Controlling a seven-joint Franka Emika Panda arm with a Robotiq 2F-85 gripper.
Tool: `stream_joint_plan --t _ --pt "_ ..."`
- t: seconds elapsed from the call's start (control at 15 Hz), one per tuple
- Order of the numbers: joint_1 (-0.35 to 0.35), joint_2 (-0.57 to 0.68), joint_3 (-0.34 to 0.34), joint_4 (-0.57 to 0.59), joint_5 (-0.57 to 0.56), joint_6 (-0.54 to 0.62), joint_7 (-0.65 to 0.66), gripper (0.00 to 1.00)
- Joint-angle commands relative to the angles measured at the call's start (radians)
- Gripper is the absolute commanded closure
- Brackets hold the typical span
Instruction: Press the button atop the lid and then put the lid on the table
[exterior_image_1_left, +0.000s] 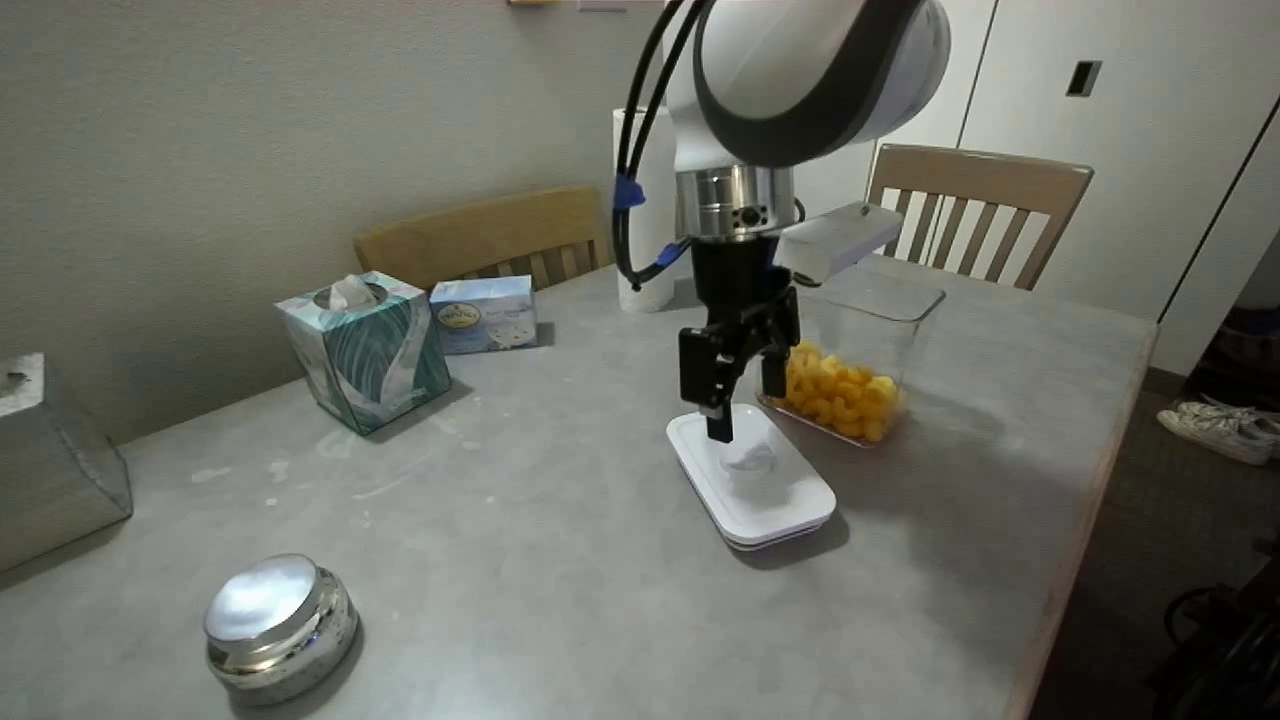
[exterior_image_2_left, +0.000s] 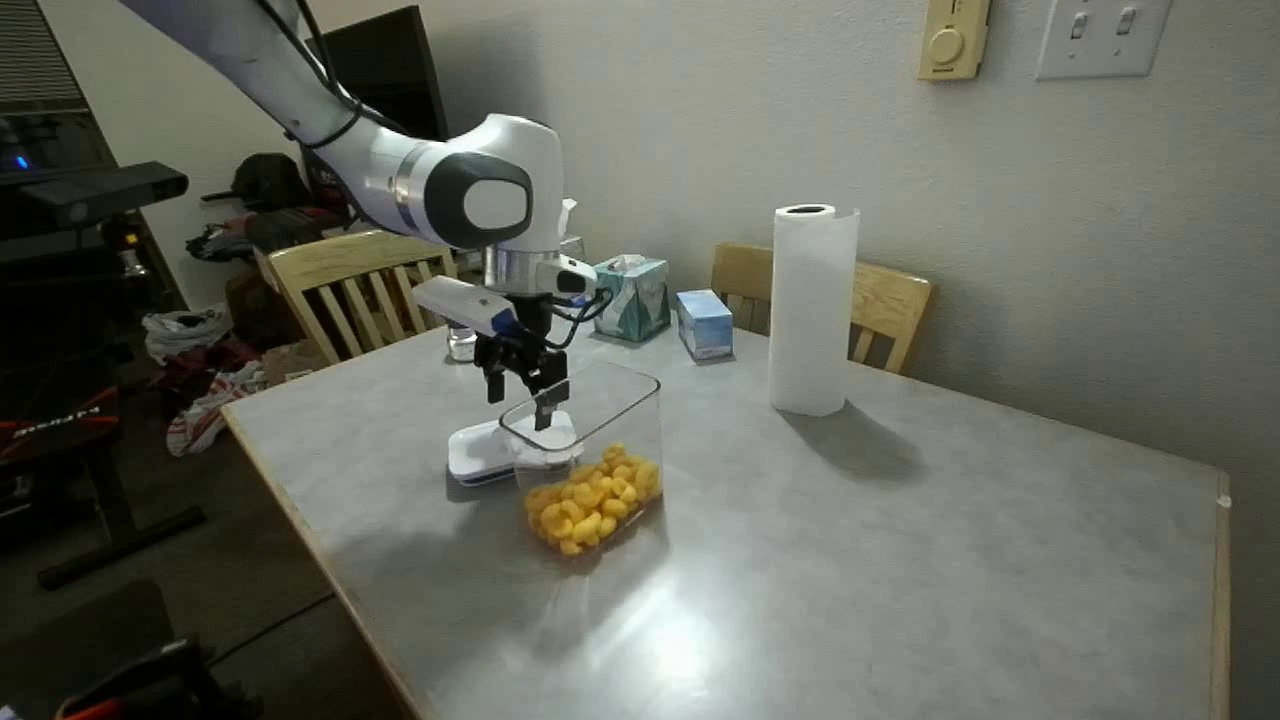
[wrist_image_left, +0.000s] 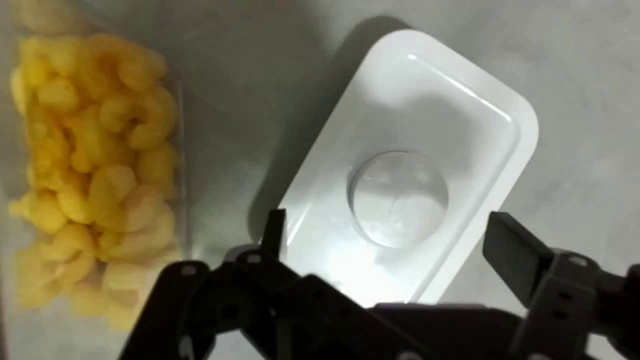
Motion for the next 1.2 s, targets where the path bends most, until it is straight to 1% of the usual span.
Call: stream_joint_plan --t 0.0,0.27,0.6,0.8,0.87,1.0,1.13 --pt "-0.036 -0.131 -0.014 -0.104 0.014 -0.029 -0.035 0.0" --pt "-0.094 -0.237 -0.04 -0.156 0.024 -0.064 -0.108 0.0" --pt "-0.171 -0.326 -0.097 -0.144 0.029 -0.148 -0.226 0.0" --pt "-0.208 -0.367 -0.127 -0.139 0.06 -0.178 -0.301 0.0" --pt "-0.182 -0.329 -0.125 -0.12 0.027 -0.154 -0.245 0.0" --pt "-0.198 -0.349 -0.136 -0.12 0.043 -0.168 -0.277 0.0" --pt "-0.198 -0.353 -0.137 -0.12 0.044 -0.169 -0.28 0.0"
